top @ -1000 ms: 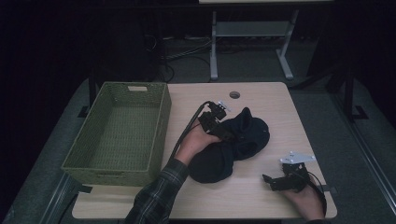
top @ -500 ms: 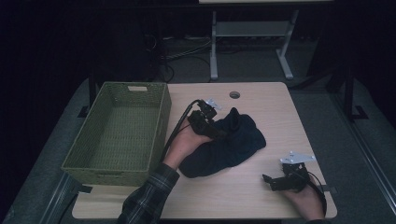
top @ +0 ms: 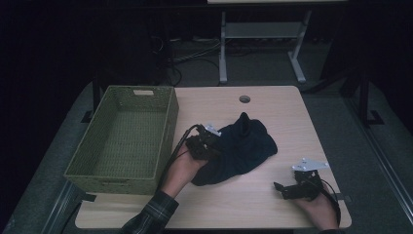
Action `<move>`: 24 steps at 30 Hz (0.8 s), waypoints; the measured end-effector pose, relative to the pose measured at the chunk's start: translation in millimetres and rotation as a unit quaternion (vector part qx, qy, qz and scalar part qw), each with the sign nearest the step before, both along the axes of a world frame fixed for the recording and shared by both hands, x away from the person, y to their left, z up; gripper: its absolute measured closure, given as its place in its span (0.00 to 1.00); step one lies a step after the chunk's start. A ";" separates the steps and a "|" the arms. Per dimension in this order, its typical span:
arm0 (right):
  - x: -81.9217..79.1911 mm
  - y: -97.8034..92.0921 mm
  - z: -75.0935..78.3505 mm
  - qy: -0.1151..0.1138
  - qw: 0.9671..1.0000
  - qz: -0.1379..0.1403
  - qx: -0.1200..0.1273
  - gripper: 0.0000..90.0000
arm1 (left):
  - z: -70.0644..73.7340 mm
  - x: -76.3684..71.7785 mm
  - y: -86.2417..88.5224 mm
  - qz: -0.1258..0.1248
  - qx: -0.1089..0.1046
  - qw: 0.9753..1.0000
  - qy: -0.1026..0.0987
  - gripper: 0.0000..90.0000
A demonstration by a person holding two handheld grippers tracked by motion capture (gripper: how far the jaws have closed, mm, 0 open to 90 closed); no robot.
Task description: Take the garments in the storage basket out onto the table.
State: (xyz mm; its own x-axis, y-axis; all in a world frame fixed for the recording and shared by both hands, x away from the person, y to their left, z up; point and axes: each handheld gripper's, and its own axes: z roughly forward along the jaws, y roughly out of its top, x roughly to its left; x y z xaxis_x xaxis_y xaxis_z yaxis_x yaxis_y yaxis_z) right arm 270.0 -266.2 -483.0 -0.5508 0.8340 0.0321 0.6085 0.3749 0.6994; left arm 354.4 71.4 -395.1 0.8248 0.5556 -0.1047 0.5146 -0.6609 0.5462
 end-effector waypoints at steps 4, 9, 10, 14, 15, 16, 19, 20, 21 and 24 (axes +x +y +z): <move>0.0 0.0 0.1 0.000 1.000 0.000 0.000 0.02 | -9.5 -6.4 0.6 0.003 0.009 1.000 0.009 1.00; 0.0 -0.1 0.0 0.000 1.000 0.000 0.000 0.02 | -27.5 -17.3 -1.4 -0.008 0.009 0.999 0.035 1.00; 0.0 -0.1 0.0 0.000 1.000 0.001 0.000 0.02 | -29.4 -19.2 -2.6 -0.010 0.006 0.999 0.038 1.00; -0.1 0.0 0.0 0.000 1.000 0.000 0.000 0.02 | -33.5 -26.0 -7.3 -0.024 -0.001 0.998 0.051 1.00; 0.0 0.0 0.0 0.000 1.000 0.000 0.000 0.01 | -34.1 -27.4 -8.6 -0.025 -0.006 0.998 0.053 1.00; -0.1 0.0 0.0 0.000 1.000 0.000 0.000 0.01 | -34.9 -29.1 -10.2 -0.028 -0.012 0.998 0.055 1.00; 0.0 0.0 0.1 0.000 1.000 0.001 0.000 0.01 | -35.8 -32.4 -14.2 -0.039 -0.015 0.997 0.059 1.00; 0.0 -0.1 0.1 0.000 1.000 0.001 0.000 0.02 | -36.2 -33.7 -16.4 -0.043 -0.016 0.997 0.060 1.00; 0.0 -0.1 0.0 0.000 1.000 0.000 0.000 0.02 | -37.2 -36.4 -21.6 -0.051 -0.019 0.997 0.062 1.00; 0.0 -0.1 0.0 0.000 1.000 0.000 0.000 0.02 | -38.7 -39.7 -30.2 -0.064 -0.023 0.995 0.067 1.00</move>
State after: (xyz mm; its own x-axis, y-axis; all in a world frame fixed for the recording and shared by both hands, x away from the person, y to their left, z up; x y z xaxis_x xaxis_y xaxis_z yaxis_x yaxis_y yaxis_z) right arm 270.0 -266.3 -483.0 -0.5511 0.8338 0.0318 0.6085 0.3755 0.6991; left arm 314.6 41.2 -433.8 0.8657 0.4382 -0.2421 0.4977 -0.7017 0.5098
